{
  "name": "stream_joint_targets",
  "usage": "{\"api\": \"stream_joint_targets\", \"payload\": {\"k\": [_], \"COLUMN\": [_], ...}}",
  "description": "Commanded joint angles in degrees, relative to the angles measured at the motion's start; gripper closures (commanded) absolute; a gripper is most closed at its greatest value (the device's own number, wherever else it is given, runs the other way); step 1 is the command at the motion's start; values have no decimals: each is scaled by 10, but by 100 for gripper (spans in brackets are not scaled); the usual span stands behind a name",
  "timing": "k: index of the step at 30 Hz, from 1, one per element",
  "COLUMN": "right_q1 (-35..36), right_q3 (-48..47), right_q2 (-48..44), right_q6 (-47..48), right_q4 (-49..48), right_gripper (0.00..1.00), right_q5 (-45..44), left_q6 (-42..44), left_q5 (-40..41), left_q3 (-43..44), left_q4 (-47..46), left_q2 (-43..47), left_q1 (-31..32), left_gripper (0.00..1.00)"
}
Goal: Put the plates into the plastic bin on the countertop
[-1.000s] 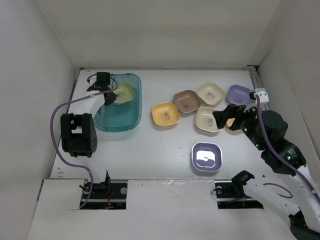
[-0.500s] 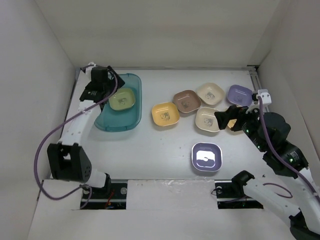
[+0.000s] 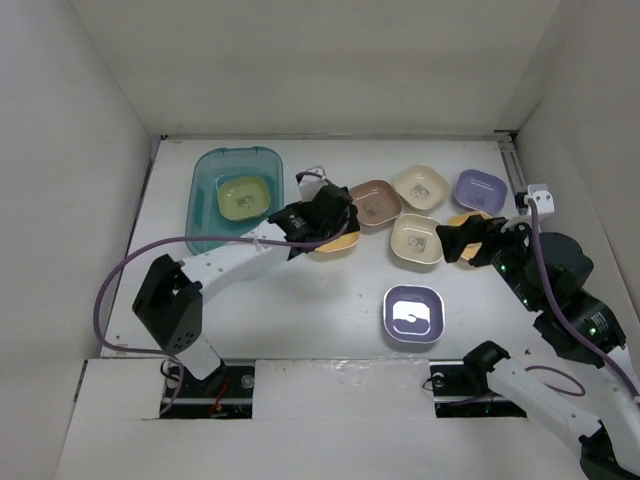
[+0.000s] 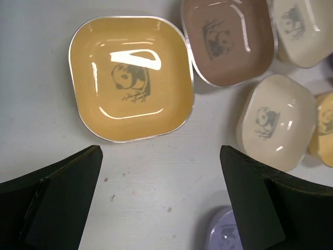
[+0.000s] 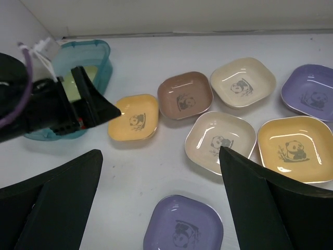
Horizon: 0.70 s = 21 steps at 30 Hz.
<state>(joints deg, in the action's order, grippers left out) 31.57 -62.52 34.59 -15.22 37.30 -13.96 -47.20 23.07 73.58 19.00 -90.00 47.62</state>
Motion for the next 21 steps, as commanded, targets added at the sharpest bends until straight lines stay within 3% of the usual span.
{"api": "stream_joint_targets", "payload": {"k": [1, 5, 12, 21], "right_q1": [4, 4, 4, 4], "right_q3": [-7, -7, -1, 4], "right_q2": [-5, -15, -10, -5], "right_q6": [-4, -4, 1, 1], "right_q4": [-6, 0, 0, -19], "right_gripper": [0, 0, 0, 0], "right_q5": [0, 0, 5, 28], "left_q6": [-68, -110, -148, -199], "left_q5": [43, 57, 62, 82], "left_q3": [-11, -25, -31, -59], "left_q4": [34, 40, 27, 5], "left_q2": [-20, -46, -124, -147], "left_q1": [-3, 4, -9, -24], "left_gripper": [5, 16, 19, 42]}}
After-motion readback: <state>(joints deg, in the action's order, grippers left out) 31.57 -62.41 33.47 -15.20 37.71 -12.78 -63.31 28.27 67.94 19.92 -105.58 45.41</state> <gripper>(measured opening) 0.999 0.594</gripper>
